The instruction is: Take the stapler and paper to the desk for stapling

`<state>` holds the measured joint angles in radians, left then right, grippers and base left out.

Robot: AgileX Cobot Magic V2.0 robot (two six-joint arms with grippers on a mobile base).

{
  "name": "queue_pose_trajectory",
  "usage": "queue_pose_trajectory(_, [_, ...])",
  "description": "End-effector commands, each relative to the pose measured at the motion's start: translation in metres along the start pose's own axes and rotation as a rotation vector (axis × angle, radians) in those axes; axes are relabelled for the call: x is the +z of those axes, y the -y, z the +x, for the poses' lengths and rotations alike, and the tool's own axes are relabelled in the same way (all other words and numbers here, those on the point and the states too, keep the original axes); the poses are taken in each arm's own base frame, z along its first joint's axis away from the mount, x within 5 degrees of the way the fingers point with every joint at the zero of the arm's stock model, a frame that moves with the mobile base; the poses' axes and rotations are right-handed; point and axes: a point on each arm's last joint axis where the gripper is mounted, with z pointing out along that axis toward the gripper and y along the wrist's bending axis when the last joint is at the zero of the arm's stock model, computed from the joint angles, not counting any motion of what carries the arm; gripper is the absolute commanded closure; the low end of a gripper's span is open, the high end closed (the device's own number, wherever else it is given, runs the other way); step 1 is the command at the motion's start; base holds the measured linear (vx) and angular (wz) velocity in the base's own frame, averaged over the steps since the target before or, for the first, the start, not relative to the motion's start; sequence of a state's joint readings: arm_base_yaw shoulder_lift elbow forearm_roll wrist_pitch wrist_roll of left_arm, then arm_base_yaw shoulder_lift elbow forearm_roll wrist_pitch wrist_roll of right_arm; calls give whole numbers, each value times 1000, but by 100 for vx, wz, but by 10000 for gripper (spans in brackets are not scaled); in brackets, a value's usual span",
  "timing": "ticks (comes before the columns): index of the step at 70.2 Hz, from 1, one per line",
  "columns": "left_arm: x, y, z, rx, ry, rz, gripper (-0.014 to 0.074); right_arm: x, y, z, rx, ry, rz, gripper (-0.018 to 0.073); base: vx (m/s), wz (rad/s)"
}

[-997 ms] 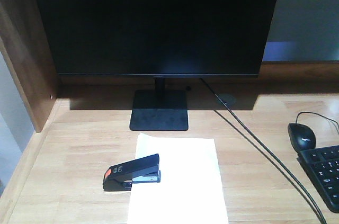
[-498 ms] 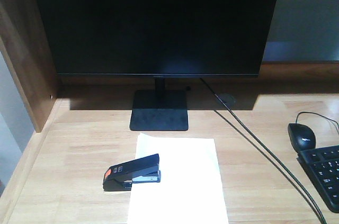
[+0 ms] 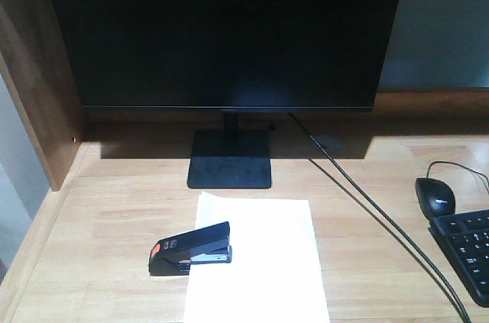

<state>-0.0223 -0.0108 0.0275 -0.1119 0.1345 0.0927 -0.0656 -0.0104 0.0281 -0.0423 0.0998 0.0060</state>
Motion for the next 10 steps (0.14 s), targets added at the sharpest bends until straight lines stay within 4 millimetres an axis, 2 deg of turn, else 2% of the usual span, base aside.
queue_pose_trajectory(1, [1,-1,2,-18,58,-8,602,-1,0,-4,-4,88,5,565,0,0])
queue_pose_trajectory(10, [1,-1,2,-18,58,-8,602,-1,0,-4,-4,88,5,565,0,0])
